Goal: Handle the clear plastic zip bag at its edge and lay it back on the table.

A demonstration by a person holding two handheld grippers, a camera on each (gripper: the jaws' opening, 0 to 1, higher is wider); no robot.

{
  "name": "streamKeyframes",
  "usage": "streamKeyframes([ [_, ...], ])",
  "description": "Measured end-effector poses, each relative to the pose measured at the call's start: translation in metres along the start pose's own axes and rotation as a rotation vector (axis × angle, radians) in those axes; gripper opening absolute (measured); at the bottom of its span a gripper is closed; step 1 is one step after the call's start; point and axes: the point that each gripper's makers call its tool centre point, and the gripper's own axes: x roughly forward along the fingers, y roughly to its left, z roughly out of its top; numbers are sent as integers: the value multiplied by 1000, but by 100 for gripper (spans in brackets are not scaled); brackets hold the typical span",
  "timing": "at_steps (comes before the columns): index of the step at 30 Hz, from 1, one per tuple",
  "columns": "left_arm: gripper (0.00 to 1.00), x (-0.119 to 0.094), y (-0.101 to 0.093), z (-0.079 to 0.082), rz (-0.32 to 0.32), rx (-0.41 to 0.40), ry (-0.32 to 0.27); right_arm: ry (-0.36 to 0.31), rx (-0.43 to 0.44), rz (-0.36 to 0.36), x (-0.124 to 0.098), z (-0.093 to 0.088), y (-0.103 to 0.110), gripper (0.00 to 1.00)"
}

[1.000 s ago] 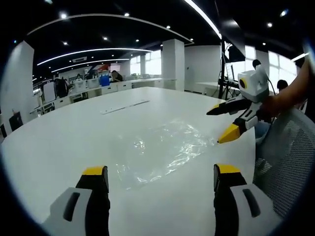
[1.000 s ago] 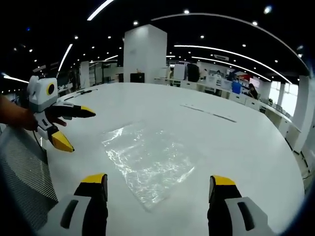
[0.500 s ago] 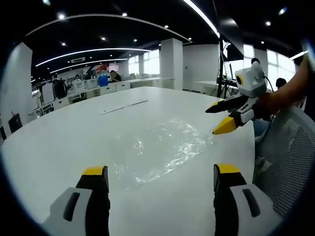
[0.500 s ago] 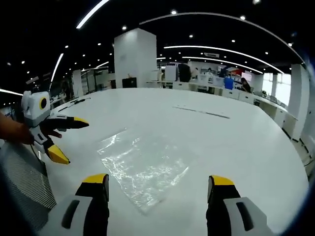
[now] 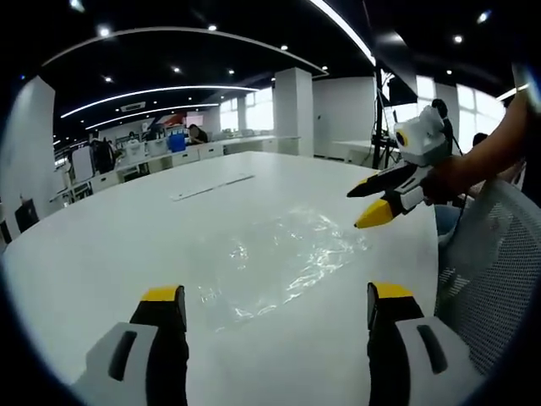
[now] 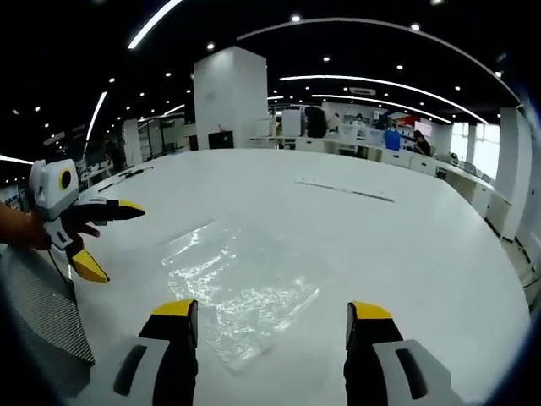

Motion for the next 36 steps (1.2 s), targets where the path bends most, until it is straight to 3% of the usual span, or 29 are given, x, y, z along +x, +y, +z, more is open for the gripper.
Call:
streamKeyframes([
  [13, 88, -1, 1, 0, 3, -4, 0, 1, 26, -1, 10, 2, -14, 65],
  [23, 87, 0, 1, -2, 2, -9, 4, 0, 113, 6, 24, 5, -29, 57],
  [36, 86, 0, -1, -3, -2, -15, 12, 21, 158, 27, 40, 4, -36, 50],
])
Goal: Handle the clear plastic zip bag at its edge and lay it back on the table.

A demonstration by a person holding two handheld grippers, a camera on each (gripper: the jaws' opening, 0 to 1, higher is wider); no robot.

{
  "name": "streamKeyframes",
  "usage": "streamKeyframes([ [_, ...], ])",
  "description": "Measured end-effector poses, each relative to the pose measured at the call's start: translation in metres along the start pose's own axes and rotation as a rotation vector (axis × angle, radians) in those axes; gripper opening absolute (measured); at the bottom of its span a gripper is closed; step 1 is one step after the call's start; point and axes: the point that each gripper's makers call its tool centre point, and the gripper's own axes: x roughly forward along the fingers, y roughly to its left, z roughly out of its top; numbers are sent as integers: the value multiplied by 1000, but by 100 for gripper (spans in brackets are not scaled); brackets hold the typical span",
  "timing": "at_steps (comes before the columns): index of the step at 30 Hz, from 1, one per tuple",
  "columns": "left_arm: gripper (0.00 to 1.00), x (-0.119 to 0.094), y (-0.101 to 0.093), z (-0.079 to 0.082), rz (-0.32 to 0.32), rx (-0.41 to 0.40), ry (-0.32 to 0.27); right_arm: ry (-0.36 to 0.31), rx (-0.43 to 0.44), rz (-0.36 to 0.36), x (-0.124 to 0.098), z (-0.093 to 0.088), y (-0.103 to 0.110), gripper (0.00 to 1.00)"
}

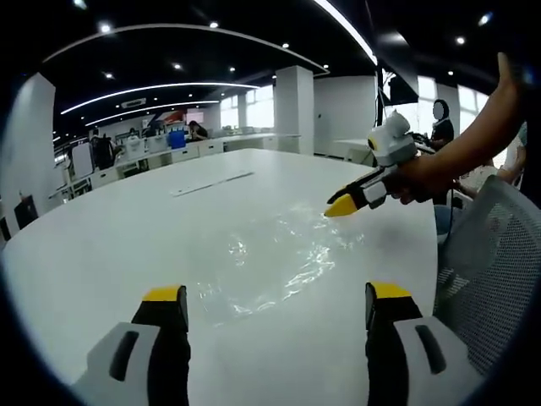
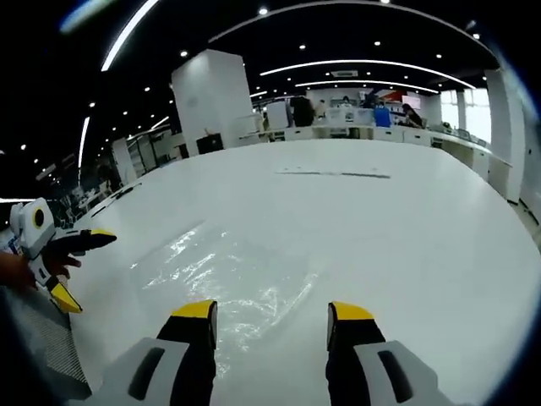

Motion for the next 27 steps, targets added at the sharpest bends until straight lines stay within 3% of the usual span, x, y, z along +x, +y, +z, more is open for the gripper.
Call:
streamKeyframes([
  [8, 86, 1, 0, -2, -3, -1, 5, 12, -7, 4, 6, -1, -3, 42],
  [14, 85, 0, -2, -4, -7, -7, 11, -7, 51, 21, 15, 4, -5, 39],
  [20, 85, 2, -1, -7, -10, -13, 18, -11, 52, 15, 21, 8, -8, 35],
  [27, 84, 2, 0, -8, -8, -18, 20, -22, 105, -4, 29, 8, -14, 24],
])
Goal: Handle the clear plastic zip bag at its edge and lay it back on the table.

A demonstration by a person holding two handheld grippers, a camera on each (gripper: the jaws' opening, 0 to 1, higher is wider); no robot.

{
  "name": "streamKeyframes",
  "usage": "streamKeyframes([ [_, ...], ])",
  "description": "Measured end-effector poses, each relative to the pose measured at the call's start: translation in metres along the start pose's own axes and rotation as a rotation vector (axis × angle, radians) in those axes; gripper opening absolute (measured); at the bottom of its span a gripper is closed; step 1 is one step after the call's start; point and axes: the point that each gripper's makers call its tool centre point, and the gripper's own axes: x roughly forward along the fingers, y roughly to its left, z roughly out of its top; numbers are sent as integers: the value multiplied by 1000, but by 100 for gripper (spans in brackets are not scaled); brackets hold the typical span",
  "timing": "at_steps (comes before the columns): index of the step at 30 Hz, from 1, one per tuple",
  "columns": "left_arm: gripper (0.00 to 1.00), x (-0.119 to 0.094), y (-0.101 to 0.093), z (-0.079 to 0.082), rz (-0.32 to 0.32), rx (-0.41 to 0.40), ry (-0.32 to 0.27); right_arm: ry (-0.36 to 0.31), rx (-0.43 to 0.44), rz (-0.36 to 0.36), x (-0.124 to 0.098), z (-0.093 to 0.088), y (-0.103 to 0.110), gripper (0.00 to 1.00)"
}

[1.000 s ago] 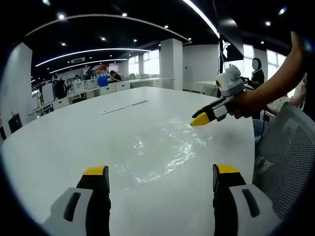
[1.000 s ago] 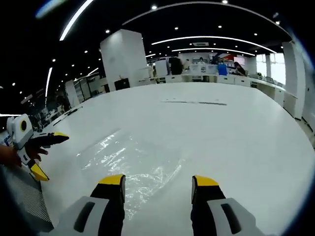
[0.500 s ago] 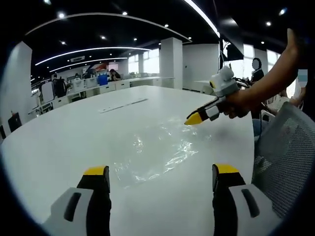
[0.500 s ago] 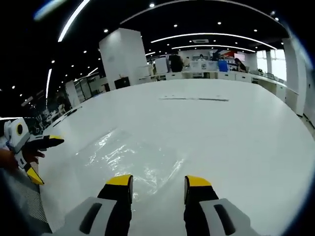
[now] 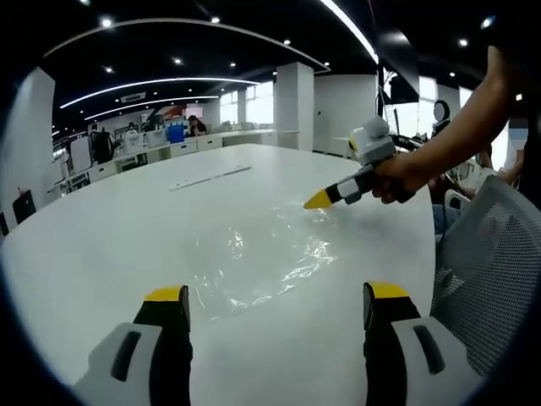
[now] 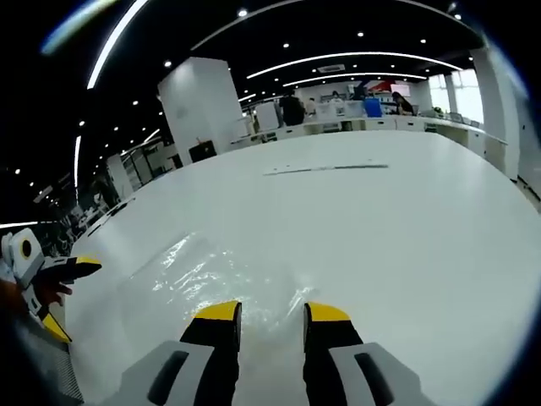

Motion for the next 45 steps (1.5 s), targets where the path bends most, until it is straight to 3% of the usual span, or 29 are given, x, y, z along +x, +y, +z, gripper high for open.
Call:
streamKeyframes([
  [3, 83, 0, 1, 0, 2, -1, 1, -1, 10, -6, 3, 1, -2, 20],
  [7, 83, -1, 1, 0, 5, -2, 1, 15, -2, -21, 4, -3, -4, 7],
  [12, 83, -1, 2, 0, 9, -1, -2, 18, 83, -21, 3, -8, -2, 0],
  [32, 82, -2, -10, 9, -3, 11, -24, -47, 123, 12, -14, 3, 29, 0],
  [45, 80, 6, -24, 17, -6, 63, -5, -95, 181, -17, -22, 13, 42, 0],
])
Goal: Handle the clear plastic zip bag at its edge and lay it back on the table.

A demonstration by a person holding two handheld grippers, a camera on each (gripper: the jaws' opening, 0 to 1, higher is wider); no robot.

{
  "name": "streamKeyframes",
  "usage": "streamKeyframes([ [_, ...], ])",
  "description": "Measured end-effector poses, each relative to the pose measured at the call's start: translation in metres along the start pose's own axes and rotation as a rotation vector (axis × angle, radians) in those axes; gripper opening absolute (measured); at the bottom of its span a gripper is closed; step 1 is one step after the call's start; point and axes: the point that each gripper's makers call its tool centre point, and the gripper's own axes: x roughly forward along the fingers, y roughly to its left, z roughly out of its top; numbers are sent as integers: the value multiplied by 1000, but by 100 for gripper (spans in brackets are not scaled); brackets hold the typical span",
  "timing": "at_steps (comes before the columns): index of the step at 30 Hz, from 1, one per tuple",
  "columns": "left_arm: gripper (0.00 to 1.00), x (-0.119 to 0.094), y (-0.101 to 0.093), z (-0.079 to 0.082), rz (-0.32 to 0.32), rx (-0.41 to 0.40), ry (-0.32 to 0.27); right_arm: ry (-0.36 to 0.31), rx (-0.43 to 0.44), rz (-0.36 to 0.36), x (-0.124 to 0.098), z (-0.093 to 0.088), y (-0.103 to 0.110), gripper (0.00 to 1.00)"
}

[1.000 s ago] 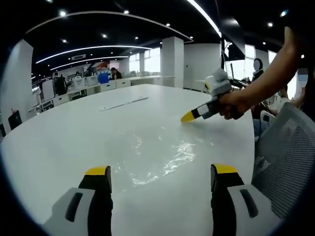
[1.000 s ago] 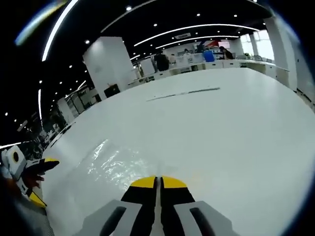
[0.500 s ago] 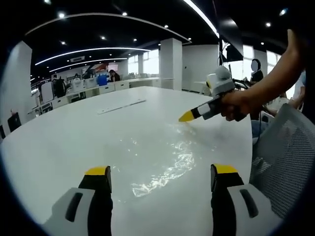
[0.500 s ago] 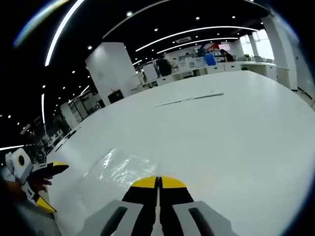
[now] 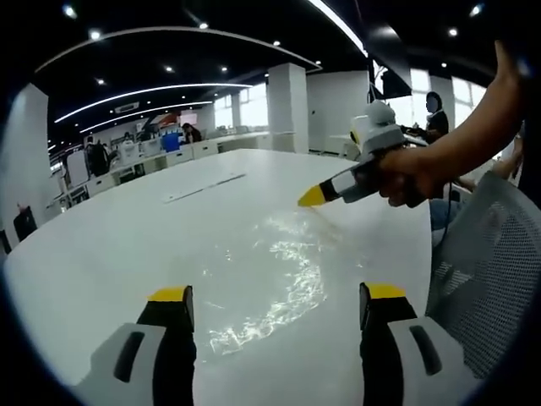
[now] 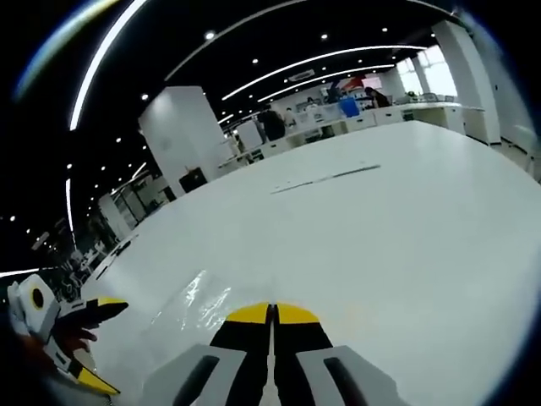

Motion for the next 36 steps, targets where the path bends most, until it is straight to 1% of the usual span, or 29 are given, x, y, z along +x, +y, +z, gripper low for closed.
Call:
streamKeyframes([
  [3, 78, 6, -8, 0, -7, 8, 14, -9, 17, 3, -1, 0, 4, 0],
  [5, 77, 10, -15, 1, -15, 16, 20, -12, 12, 0, -3, 0, 7, 0],
  [12, 74, 25, -35, 10, -32, 23, 28, -32, 41, 7, -7, 5, 18, 0],
  [14, 74, 30, -39, 12, -32, 34, 34, -38, 32, 7, -7, 7, 20, 0],
  [16, 74, 35, -43, 15, -35, 28, 35, -40, 31, 8, -10, 7, 24, 0],
  [18, 74, 38, -49, 18, -40, 29, 32, -43, 36, 5, -9, 6, 22, 0],
  [21, 74, 44, -57, 20, -49, 55, 39, -46, 43, -6, -11, 6, 23, 0],
  [24, 74, 49, -65, 20, -60, 68, 47, -52, 52, -5, -12, 6, 25, 0],
  [26, 74, 53, -70, 21, -67, 60, 49, -56, 54, -8, -12, 6, 25, 0],
  [31, 72, 59, -79, 21, -67, 62, 58, -63, 62, -11, -14, 8, 27, 0],
  [35, 68, 64, -85, 18, -65, 87, 67, -70, 65, -10, -15, 10, 29, 0],
  [36, 68, 66, -85, 17, -53, 115, 66, -73, 64, -11, -15, 11, 30, 0],
])
